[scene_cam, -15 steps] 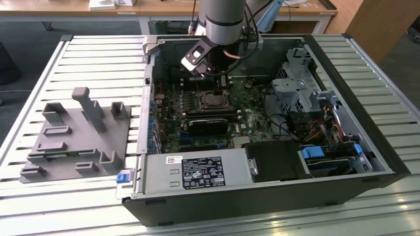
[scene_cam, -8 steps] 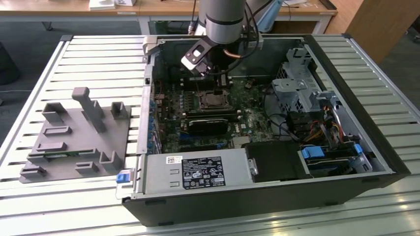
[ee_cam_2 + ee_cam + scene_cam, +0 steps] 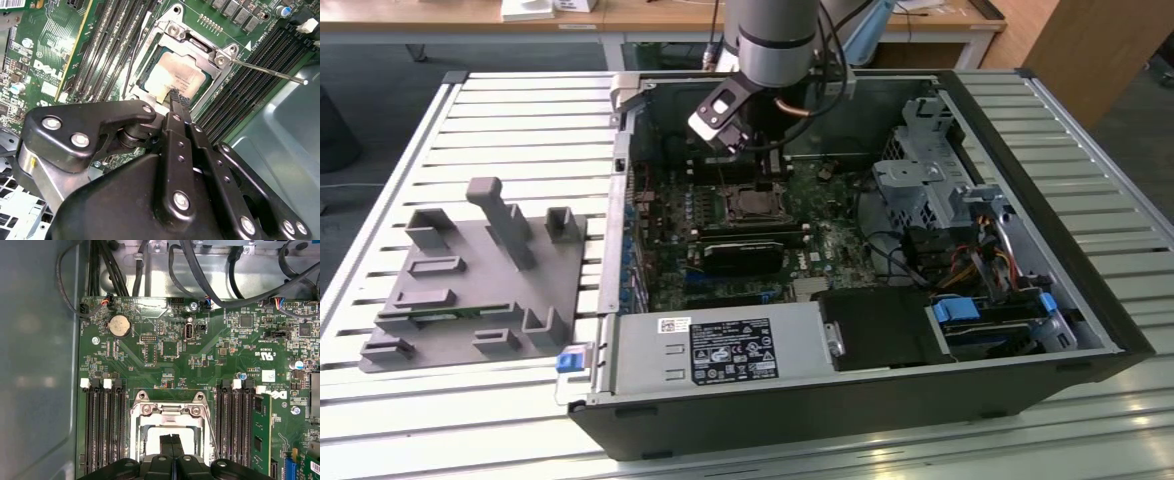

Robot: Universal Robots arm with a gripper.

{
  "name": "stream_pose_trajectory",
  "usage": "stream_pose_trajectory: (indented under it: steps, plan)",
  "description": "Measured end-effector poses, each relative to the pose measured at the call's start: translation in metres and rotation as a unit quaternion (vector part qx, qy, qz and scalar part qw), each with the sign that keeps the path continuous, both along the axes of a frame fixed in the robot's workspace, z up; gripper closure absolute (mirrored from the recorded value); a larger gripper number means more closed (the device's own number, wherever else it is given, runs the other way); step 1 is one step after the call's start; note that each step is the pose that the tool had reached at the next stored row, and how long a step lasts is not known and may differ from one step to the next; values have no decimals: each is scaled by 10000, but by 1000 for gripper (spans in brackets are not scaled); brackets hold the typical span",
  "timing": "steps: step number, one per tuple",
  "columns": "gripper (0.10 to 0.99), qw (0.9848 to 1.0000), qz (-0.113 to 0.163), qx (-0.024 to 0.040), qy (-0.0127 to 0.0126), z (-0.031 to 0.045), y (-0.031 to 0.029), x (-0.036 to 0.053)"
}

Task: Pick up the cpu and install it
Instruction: 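Install the first cpu locking lever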

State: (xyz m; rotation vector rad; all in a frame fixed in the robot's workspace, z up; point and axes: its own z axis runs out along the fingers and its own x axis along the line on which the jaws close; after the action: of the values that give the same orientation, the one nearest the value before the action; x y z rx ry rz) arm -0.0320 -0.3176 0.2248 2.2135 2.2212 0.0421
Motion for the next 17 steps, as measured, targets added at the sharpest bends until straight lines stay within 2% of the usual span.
stream_pose_trajectory:
  steps: [12,17]
  plan:
    - [980,10000,-2,0,0,44,0,0]
    - [980,10000,-6,-12,-1,116,0,1]
